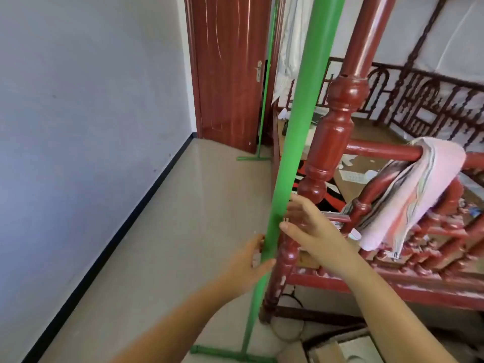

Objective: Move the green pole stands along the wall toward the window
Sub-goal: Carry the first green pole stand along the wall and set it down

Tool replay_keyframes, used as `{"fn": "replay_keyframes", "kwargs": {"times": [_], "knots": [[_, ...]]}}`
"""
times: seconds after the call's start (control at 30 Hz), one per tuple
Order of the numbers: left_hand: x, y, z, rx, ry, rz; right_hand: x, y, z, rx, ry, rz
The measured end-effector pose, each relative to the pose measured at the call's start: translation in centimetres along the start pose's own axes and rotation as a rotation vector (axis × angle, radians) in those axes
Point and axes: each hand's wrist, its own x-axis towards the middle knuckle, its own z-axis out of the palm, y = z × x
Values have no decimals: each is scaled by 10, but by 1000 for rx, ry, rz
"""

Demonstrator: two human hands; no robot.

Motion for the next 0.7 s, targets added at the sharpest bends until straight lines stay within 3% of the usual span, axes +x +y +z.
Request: {"fn": "replay_keyframes", "kwargs": {"times": [0.4, 0.7], "knots": [[-6, -22, 31, -4, 220, -142, 14, 1, 19, -5, -40, -92], [-56, -46, -27, 155, 450, -269, 31, -36, 98, 98, -222, -157]]}}
